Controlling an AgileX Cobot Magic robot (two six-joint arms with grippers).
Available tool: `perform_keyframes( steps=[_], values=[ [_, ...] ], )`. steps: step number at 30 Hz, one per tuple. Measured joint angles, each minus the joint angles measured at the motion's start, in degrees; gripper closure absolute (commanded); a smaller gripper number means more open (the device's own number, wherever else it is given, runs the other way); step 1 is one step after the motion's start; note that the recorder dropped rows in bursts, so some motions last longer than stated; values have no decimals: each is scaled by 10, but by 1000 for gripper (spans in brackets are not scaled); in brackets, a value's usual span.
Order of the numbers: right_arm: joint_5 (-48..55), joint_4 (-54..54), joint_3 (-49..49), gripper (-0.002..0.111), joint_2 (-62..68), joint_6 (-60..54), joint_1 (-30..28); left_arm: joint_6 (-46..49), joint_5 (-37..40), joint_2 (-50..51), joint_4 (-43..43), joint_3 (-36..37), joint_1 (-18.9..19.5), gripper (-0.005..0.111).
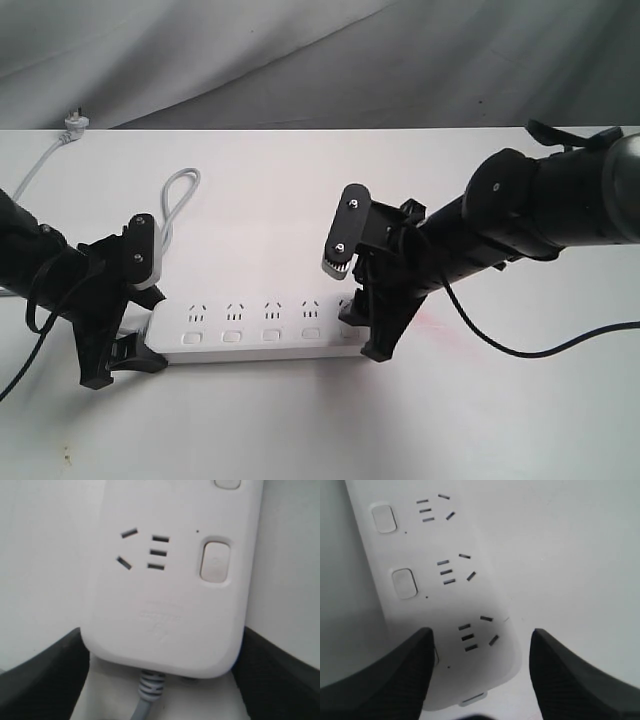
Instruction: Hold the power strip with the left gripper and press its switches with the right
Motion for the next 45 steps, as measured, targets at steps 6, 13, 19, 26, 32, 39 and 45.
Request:
perform_keyframes(
  steps=[6,13,19,26,32,39,45],
  values=[
    [0,1,0,55,15,0,0,0,0,0,0,0,0,59],
    [0,4,0,55,16,0,0,0,0,0,0,0,0,59],
    [0,4,0,55,16,0,0,0,0,0,0,0,0,59],
    [1,15,-1,55,32,0,-2,0,0,0,0,0,0,59],
    [0,29,-7,55,39,2,-3,0,0,0,0,0,0,59],
    [1,20,-3,55,20,4,-3,0,0,0,0,0,0,59],
    [-1,10,0,56,-53,2,-3,0,0,0,0,0,0,59]
  ],
)
